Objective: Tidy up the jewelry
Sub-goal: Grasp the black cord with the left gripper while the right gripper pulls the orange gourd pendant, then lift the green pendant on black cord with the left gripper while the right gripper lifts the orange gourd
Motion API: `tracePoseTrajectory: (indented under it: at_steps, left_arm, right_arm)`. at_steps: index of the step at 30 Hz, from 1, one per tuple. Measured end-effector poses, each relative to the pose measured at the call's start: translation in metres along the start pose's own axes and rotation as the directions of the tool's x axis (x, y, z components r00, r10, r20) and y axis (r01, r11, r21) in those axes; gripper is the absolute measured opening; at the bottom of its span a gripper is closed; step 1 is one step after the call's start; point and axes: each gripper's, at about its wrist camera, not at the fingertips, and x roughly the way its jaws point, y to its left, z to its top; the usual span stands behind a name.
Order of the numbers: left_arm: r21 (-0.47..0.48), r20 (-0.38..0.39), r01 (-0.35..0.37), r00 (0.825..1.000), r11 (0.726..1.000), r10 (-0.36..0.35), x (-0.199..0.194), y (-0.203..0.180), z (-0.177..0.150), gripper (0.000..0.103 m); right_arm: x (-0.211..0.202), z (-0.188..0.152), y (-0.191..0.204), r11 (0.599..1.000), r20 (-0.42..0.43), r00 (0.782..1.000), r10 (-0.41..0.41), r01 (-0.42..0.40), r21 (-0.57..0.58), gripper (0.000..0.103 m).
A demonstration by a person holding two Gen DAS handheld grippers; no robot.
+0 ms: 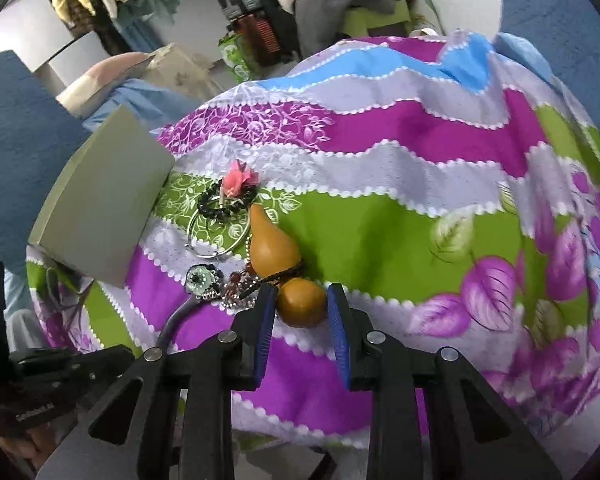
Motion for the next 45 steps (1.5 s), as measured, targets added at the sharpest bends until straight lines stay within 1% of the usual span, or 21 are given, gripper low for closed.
tracePoseTrajectory:
  at_steps: [3,5,7,8,9,10,11,12,13,17,18,19,21,22,25,29,32,34,35,41,45]
  left_arm:
    - [0.015,-0.028,-0.019,0.999,1.0,0.019,0.008,-0.002,0.003,0.002]
    - [0.021,-0.037,-0.009,0.999,1.0,0.01,0.011,-0.002,0.004,0.002]
    - [0.028,-0.051,-0.026,0.998,0.999,0.028,0.016,-0.003,0.004,0.004]
    - [0.035,-0.055,-0.034,0.998,0.999,0.036,0.017,-0.004,0.004,0.009]
    - [0.044,-0.058,-0.041,0.997,0.998,0.043,0.019,-0.006,0.005,0.019]
    - [0.056,-0.059,-0.043,0.997,0.997,0.046,0.02,-0.008,0.005,0.026]
    - [0.069,-0.055,-0.039,0.998,0.997,0.043,0.02,-0.01,0.005,0.036]
    - [0.078,-0.052,-0.034,0.998,0.996,0.038,0.02,-0.012,0.005,0.041]
    - [0.089,-0.045,-0.028,0.998,0.996,0.033,0.02,-0.015,0.005,0.042]
    - [0.13,-0.023,-0.032,0.999,0.991,0.036,0.023,-0.022,0.008,0.043]
    - [0.142,-0.017,-0.028,0.999,0.99,0.031,0.025,-0.023,0.009,0.043]
    - [0.149,-0.009,-0.03,0.999,0.988,0.031,0.025,-0.025,0.01,0.042]
    - [0.163,0.011,-0.039,0.999,0.986,0.038,0.026,-0.027,0.014,0.04]
    - [0.169,0.02,-0.056,0.998,0.984,0.053,0.028,-0.027,0.016,0.04]
    - [0.194,0.041,-0.067,0.997,0.979,0.06,0.03,-0.028,0.025,0.039]
    - [0.231,0.048,-0.069,0.997,0.971,0.059,0.037,-0.034,0.034,0.039]
    - [0.248,0.039,-0.08,0.997,0.965,0.072,0.046,-0.037,0.037,0.039]
    - [0.251,0.03,-0.085,0.996,0.964,0.08,0.052,-0.036,0.038,0.039]
    - [0.254,0.036,-0.086,0.996,0.963,0.08,0.052,-0.036,0.039,0.039]
    - [0.248,0.044,-0.087,0.996,0.965,0.078,0.053,-0.034,0.044,0.039]
    - [0.269,0.052,-0.105,0.994,0.957,0.095,0.056,-0.037,0.046,0.04]
  right_arm:
    - [-0.007,-0.003,-0.001,1.0,-0.03,0.999,-0.027,0.027,0.001,0.024]
    - [-0.008,-0.007,0.0,0.999,-0.056,0.998,-0.032,0.032,-0.003,0.024]
    - [-0.008,-0.011,0.0,0.999,-0.085,0.996,-0.04,0.04,-0.004,0.024]
    - [-0.008,-0.014,-0.001,0.999,-0.101,0.994,-0.046,0.046,-0.003,0.024]
    - [-0.007,-0.016,-0.001,0.999,-0.111,0.993,-0.051,0.052,0.0,0.024]
    - [-0.007,-0.018,-0.002,0.998,-0.121,0.991,-0.056,0.057,0.005,0.024]
    - [-0.009,-0.021,-0.005,0.998,-0.134,0.989,-0.062,0.065,0.014,0.024]
    - [-0.01,-0.023,-0.005,0.998,-0.138,0.989,-0.061,0.064,0.018,0.024]
    - [-0.012,-0.025,-0.005,0.998,-0.142,0.988,-0.06,0.063,0.018,0.025]
    - [-0.022,-0.025,-0.003,0.999,-0.114,0.992,-0.046,0.047,0.013,0.025]
    - [-0.023,-0.025,-0.002,0.999,-0.111,0.993,-0.039,0.04,0.012,0.028]
    - [-0.025,-0.024,-0.001,0.999,-0.107,0.994,-0.031,0.033,0.009,0.035]
    - [-0.027,-0.022,0.003,1.0,-0.093,0.995,-0.026,0.025,-0.009,0.035]
    - [-0.026,-0.022,0.004,1.0,-0.094,0.995,-0.027,0.025,-0.015,0.035]
    - [-0.026,-0.02,0.009,0.999,-0.085,0.996,-0.016,0.012,-0.044,0.035]
    - [-0.012,-0.016,0.023,0.989,-0.104,0.994,-0.033,0.017,-0.146,0.035]
    - [-0.003,-0.016,0.028,0.981,-0.117,0.992,-0.044,0.021,-0.192,0.031]
    - [0.002,-0.015,0.031,0.973,-0.109,0.992,-0.062,0.036,-0.229,0.026]
    - [0.007,-0.014,0.031,0.968,-0.113,0.99,-0.08,0.05,-0.247,0.026]
    - [0.011,-0.016,0.031,0.962,-0.129,0.986,-0.101,0.064,-0.267,0.026]
    - [0.007,-0.019,0.027,0.973,-0.166,0.982,-0.088,0.049,-0.226,0.025]
